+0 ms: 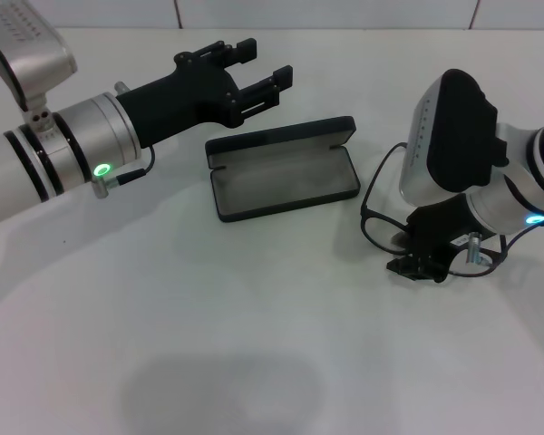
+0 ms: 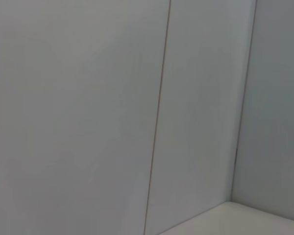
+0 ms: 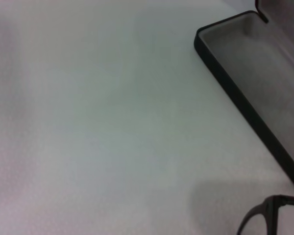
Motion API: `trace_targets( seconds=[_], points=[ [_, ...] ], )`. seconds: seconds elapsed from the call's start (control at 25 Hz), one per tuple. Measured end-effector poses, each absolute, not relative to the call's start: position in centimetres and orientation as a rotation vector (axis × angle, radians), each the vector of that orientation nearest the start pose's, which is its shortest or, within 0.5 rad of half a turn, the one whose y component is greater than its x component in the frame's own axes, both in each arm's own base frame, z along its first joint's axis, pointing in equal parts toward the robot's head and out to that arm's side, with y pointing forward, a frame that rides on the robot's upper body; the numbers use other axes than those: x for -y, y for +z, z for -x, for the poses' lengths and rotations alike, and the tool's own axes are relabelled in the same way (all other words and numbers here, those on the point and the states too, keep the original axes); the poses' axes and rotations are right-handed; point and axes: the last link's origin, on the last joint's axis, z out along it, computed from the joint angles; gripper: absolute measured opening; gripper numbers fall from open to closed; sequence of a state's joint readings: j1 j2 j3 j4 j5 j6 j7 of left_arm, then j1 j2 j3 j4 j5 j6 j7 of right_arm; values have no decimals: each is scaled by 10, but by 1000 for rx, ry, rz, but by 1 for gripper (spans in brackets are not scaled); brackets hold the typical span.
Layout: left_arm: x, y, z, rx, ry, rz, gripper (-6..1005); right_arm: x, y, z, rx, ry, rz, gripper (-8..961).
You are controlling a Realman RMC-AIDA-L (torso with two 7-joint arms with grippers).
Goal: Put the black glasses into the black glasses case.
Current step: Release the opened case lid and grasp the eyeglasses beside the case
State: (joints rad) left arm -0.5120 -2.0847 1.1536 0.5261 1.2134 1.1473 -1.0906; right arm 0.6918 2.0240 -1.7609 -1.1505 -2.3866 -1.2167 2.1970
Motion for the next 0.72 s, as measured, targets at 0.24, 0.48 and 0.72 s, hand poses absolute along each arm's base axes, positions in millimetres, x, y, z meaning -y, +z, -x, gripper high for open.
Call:
trace_targets(
  seconds=[0.24, 0.48, 0.72],
  points=[
    [-372, -25, 233, 512, -912, 2341, 666, -361, -71, -160, -155, -564, 2846, 292],
    [-372, -24, 234, 511, -911, 2341, 666, -362, -70, -160, -158, -569, 2839, 266],
    [-372, -24, 234, 512, -908, 2339, 666, -362, -70, -160, -159, -569, 2838, 239]
  ],
)
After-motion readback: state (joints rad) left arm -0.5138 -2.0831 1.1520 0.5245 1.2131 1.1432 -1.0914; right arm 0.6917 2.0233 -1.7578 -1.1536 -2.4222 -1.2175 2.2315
